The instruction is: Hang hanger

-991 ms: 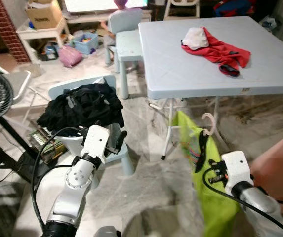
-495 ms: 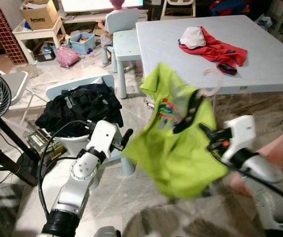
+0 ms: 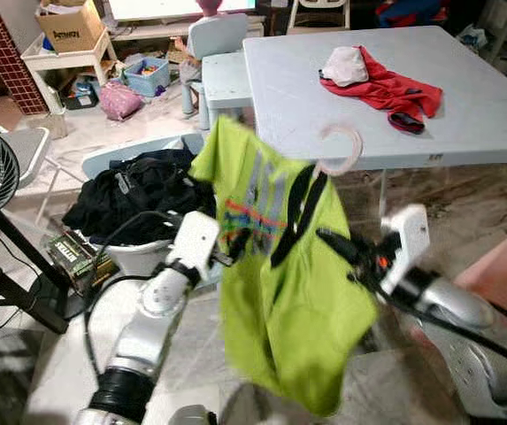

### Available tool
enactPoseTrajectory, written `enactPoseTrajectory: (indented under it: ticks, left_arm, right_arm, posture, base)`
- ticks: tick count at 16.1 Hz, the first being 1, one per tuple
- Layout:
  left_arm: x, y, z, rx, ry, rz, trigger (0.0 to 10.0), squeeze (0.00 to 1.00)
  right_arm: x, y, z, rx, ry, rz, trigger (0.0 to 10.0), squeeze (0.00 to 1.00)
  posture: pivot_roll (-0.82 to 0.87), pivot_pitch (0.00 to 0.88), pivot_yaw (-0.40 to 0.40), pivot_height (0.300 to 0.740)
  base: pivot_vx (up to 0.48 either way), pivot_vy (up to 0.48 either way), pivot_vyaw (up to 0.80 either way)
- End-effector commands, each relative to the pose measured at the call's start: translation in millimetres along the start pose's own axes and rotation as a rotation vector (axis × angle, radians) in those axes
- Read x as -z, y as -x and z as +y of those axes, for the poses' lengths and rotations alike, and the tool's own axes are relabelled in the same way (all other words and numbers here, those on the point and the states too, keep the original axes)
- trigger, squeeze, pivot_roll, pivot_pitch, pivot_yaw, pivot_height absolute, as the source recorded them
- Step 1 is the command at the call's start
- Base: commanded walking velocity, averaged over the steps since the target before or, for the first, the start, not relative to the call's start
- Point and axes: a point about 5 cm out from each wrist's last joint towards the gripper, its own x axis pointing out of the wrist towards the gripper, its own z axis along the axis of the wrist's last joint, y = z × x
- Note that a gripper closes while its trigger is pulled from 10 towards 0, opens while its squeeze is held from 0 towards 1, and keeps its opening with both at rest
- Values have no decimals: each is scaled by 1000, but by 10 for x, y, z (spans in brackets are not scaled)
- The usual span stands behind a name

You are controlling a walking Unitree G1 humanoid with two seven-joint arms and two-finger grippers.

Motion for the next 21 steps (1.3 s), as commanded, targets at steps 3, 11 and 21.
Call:
enactPoseTrajectory:
  ticks: [3,11,21]
  left_arm:
    - [-111,-46,-68,44,32,-56,10000,1000]
    - [-262,-84,72,-31,30,-134,10000,0]
    - [-250,-114,-144,40,82,-125,10000,0]
  right_arm:
    - [-178,-174,38,61,40,-100,10000,0]
    - [10,-193,257,-84,37,8,10000,0]
    - [-36,-359,260,2,75,-74,10000,0]
  posture:
    - [-56,0,35,740]
    - [-56,0,33,740]
    - [-59,0,35,740]
  base:
    - [0,0,0]
    - [0,0,0]
    - [0,0,0]
